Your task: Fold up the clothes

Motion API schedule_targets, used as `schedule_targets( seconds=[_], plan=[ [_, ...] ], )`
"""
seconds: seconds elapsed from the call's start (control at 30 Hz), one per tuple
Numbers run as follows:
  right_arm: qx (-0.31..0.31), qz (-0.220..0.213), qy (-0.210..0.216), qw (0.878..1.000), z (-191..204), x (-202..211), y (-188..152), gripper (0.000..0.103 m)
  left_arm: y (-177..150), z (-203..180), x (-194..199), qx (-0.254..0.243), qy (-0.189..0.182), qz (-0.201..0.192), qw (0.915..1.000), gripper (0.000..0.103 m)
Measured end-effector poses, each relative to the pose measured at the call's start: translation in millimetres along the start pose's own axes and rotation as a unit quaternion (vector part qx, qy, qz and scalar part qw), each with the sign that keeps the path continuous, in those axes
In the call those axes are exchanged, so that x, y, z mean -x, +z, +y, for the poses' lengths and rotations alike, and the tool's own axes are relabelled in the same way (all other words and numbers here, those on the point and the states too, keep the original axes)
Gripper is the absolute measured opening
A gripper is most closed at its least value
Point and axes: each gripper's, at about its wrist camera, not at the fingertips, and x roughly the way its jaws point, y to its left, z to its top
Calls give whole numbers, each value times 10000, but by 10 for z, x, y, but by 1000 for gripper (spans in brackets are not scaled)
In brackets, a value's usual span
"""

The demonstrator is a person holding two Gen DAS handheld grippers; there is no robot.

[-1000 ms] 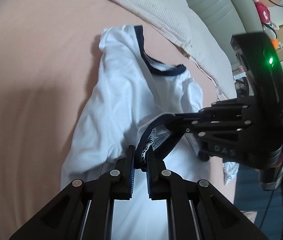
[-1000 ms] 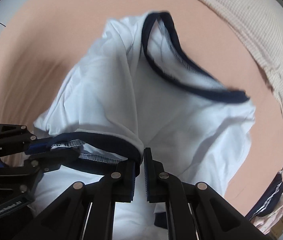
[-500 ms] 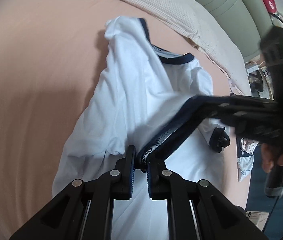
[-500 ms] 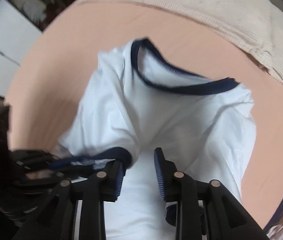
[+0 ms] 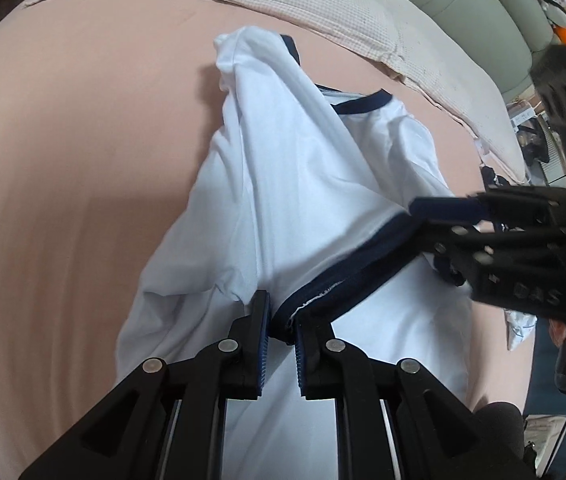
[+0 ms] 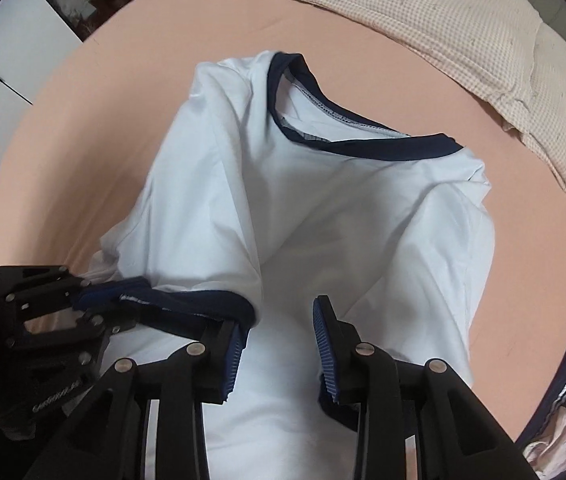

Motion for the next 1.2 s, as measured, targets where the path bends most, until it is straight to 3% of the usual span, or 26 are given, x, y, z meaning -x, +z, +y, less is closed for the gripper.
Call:
schedule_targets(
  seconds=[0.07, 0.13, 0.2, 0.27, 0.4, 0.57, 0.73, 0.87, 1.03, 1.13, 1.2],
  plan=[
    [-26, -190, 554, 9983, -24, 132, -54, 46, -5, -1, 54, 29, -2, 10, 10000, 12],
    [-165, -481, 1013, 9936, -92, 289, -116, 59, -24, 7, 125, 60, -81, 21, 9999, 23],
    [-415, -786, 1326, 9872, -201, 431, -173, 66, -64, 27, 216, 95, -255, 32, 9996, 53],
    [-743, -998, 1605, 9792, -307, 572, -248, 66, -100, 36, 276, 227, -528, 42, 9983, 75],
    [-970, -1161, 1568, 9760, -365, 765, -441, 66, -87, -16, 422, 231, -701, -26, 9973, 76],
    [-944, -1315, 1182, 9797, -529, 494, -651, 66, 208, -75, 590, -60, -76, -525, 9986, 76],
    [-1027, -1395, 1096, 9788, -682, 415, -920, 66, 595, -64, 500, -99, 84, -761, 9970, 76],
    [-1160, -1353, 1036, 9785, -913, 318, -996, 66, 678, -115, 240, -72, -211, -587, 9980, 76],
    [-1333, -1338, 1083, 9760, -1227, 271, -1009, 66, 542, -194, -152, 90, -683, -200, 9974, 76],
    [-1391, -1294, 1123, 9753, -1318, 238, -1093, 66, 441, -304, -322, -51, -480, 137, 9987, 76],
    [-1479, -1258, 1142, 9743, -1378, 218, -1164, 66, 414, -373, -250, -162, -390, 125, 9990, 76]
  ],
)
